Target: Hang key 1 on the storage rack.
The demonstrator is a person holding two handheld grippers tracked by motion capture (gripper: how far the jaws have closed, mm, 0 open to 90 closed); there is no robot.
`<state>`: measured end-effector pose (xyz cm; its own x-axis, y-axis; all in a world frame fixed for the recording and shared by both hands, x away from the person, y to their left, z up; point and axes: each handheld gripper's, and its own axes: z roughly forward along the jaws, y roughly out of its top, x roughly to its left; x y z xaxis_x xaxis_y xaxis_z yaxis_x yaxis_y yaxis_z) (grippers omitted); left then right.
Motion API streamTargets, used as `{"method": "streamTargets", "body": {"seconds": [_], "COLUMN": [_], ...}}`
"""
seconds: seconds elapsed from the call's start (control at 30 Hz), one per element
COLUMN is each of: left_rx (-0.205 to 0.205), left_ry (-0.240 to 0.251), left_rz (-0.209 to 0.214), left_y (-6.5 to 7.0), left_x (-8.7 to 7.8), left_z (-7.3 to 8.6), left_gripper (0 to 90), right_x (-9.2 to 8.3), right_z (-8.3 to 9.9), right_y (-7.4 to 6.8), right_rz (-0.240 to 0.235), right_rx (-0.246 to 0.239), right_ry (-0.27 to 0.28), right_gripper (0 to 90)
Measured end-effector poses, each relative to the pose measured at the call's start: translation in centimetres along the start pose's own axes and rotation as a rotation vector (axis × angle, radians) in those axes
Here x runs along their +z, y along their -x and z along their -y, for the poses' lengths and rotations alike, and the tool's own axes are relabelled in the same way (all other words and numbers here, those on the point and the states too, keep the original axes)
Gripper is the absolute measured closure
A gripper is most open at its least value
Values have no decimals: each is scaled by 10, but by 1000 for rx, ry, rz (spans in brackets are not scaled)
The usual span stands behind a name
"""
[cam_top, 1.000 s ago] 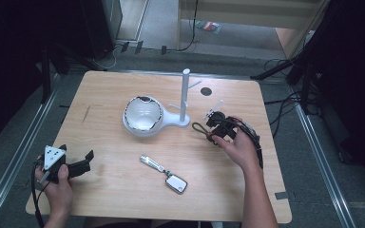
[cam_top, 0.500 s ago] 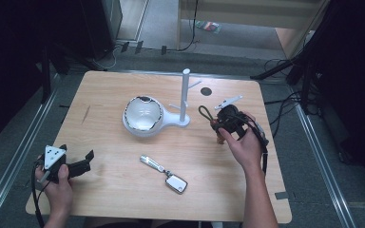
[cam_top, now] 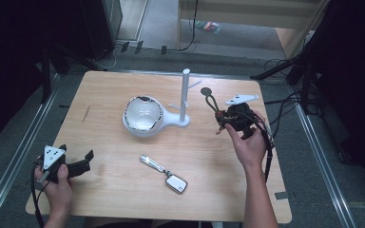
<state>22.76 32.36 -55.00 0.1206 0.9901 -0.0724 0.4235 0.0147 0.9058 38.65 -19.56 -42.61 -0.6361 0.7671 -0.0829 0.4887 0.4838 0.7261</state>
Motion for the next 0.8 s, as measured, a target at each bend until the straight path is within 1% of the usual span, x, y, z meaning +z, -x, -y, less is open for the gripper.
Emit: {"method": "streamTargets", "body": {"seconds": [0.1,0.23,0.67,0.8], "left_rx": [-3,-2,3,3], "left_ry": [5,6,8,8], "left_rz": [-2,-2,-7,-7], "left_y": [0,0,1,1], "left_x": [0,-1,-1,-1], "left_z": [0,0,1,1], "left_gripper": [0,0,0,0], "right_x": [-6,-11,-23,-26], "right_z": [0,-1,-9,-12], "right_y": [1,1,-5,-7], "right_rz": [5,10,14,9], "right_rx": [12,22,34,47], "right_ry": [34,60,141,169], "right_gripper": [661,661,661,661]}}
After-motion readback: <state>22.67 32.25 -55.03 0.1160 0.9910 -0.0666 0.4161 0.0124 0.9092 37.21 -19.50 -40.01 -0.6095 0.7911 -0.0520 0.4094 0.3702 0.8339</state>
